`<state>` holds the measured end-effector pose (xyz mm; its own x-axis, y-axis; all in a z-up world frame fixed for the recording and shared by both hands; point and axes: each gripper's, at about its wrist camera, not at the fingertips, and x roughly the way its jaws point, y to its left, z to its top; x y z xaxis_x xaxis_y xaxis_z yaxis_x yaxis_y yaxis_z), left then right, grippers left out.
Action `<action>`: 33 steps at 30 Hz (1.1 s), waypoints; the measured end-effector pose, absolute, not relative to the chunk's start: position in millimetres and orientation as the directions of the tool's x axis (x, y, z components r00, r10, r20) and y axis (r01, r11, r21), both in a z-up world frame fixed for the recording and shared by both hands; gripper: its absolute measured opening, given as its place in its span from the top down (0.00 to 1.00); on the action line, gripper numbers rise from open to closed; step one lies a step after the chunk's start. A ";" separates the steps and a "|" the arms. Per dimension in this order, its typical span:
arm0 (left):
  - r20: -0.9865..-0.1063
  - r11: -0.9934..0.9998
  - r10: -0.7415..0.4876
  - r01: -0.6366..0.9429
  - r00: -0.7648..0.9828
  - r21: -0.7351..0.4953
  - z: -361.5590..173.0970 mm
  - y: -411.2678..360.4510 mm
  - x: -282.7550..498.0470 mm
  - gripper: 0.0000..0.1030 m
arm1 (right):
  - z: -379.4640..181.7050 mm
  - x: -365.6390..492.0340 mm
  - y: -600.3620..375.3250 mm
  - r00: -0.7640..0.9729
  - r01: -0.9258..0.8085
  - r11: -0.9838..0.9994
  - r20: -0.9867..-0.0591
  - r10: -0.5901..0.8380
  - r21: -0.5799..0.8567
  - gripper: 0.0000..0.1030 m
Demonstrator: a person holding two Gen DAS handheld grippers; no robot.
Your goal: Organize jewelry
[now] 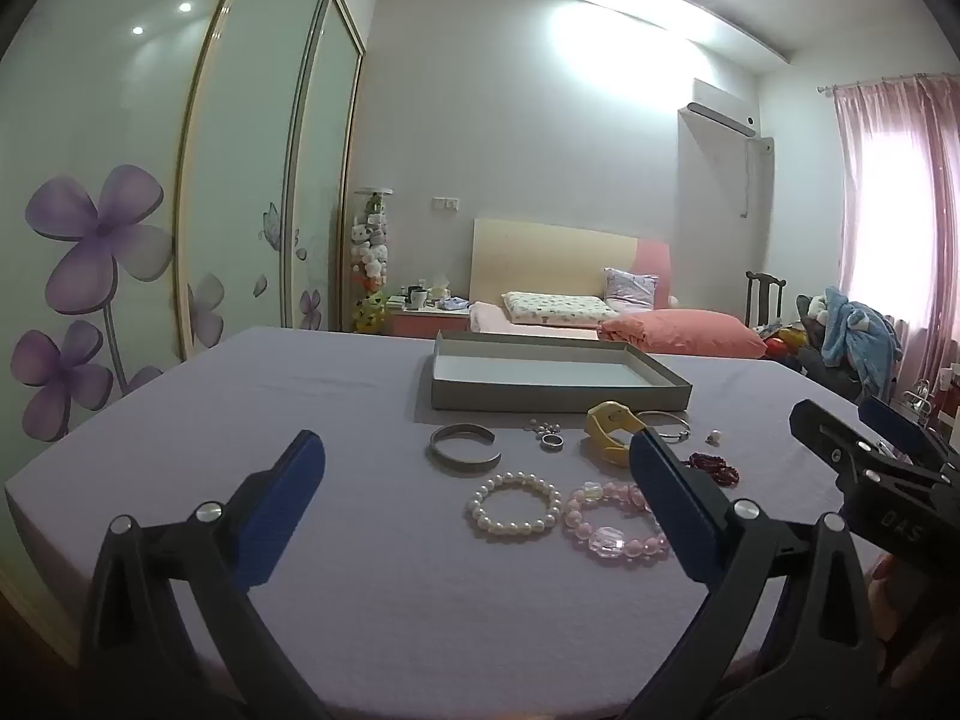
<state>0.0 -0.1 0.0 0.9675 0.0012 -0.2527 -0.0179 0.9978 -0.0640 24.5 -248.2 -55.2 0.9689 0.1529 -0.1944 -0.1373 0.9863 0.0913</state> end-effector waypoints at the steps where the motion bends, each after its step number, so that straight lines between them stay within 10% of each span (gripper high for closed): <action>1: -0.253 0.998 0.001 -0.017 0.968 -0.062 0.0 -0.3 0.0 0.04 | -55.1 24.5 -248.2 0.969 -0.137 0.986 -0.193 0.153 0.092 0.02; 33: -0.265 0.997 0.008 -0.028 0.964 -0.071 -1.0 3.1 2.7 0.04 | -50.9 24.0 -245.1 0.969 -0.141 0.986 -0.191 0.157 0.094 0.02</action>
